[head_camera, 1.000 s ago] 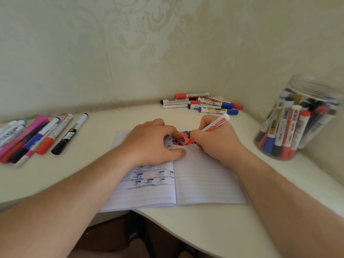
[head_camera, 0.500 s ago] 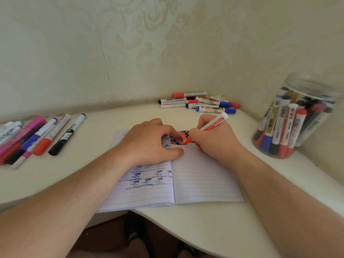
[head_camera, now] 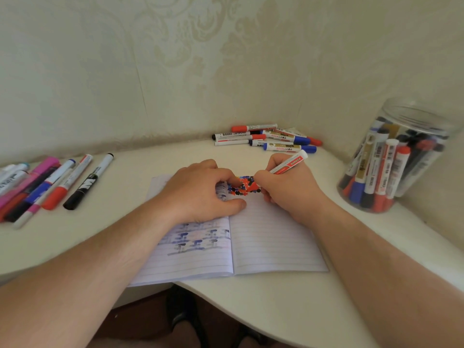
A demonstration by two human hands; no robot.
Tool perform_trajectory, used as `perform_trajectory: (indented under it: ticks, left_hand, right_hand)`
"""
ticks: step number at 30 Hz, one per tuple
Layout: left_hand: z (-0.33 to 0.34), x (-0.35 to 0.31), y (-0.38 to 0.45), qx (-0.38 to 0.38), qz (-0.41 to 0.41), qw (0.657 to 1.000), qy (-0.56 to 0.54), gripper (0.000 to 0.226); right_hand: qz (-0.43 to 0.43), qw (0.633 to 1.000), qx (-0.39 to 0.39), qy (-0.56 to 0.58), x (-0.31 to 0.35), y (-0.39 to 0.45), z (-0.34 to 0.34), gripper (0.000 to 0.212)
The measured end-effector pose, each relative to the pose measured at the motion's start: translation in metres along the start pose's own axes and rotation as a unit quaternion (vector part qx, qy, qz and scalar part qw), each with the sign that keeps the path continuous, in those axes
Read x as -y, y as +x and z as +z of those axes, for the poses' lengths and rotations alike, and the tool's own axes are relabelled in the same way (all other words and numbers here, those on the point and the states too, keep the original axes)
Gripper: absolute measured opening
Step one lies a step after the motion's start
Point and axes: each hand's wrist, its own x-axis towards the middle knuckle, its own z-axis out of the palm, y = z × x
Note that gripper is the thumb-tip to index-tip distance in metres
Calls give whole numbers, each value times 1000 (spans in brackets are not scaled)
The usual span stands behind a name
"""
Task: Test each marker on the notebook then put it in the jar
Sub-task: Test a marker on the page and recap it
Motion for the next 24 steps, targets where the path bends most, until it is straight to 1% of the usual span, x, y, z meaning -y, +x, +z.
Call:
perform_trajectory:
  ticks: [3,7,9,11,14,16,20,24]
  left_hand:
    - [1,1,0,1,1,1000,-4,62]
    - [0,0,-1,0,3,1000,1,51]
    - [-1,0,-1,-2,7,1000,-8,37]
    - [-1,2,-2,-12,20,998,-59,28]
    - [-3,4,-6,-33,18,987,-157,27]
    - [-2,6,-6,-41,11,982,-182,21]
    - [-1,10,-4,-42,19,976,-212,22]
    - [-4,9,-5,-41,38,973,-225,24]
  right_hand:
    - [2,1000,9,-14,0,0,0,18]
    - [7,1000,19,-2,1,2,1,19]
    - [10,999,1,39,2,3,0,20]
    - [22,994,-9,110,2,5,-4,25]
    - [39,978,20,204,4,6,-11,31]
    - [43,971,51,231,4,6,-14,31]
    - [46,965,77,248,6,5,-17,19]
    - [48,966,81,239,7,5,-17,17]
